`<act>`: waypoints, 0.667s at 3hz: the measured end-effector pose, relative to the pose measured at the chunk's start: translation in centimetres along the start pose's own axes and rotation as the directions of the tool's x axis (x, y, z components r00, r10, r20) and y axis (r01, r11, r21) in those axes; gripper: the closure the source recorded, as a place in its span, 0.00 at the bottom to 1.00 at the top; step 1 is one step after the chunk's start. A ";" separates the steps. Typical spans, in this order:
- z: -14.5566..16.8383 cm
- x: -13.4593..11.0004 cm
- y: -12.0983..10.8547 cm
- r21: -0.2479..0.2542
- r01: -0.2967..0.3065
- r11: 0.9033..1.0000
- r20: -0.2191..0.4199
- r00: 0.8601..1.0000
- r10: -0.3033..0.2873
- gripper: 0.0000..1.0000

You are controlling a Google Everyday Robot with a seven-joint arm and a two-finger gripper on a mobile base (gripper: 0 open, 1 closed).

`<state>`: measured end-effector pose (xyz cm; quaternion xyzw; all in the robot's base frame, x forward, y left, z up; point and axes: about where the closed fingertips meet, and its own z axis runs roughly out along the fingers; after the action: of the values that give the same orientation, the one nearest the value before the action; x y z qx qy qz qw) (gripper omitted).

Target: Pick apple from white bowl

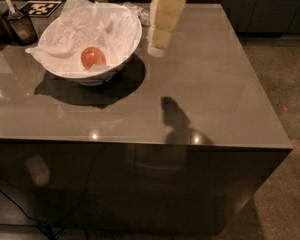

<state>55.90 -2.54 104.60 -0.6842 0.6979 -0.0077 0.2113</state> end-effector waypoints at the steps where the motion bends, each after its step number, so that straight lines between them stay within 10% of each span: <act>1: 3.2 -3.5 -4.4 -0.014 0.019 1.000 0.039 0.999 -0.018 0.00; 2: 6.2 -5.9 -8.0 -0.025 0.019 0.999 0.087 0.996 -0.017 0.00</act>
Offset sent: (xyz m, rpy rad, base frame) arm 0.1054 0.0604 -0.0325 -0.0339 0.2436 0.0893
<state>65.23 4.37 103.00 -0.6928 0.6820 0.0292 0.2323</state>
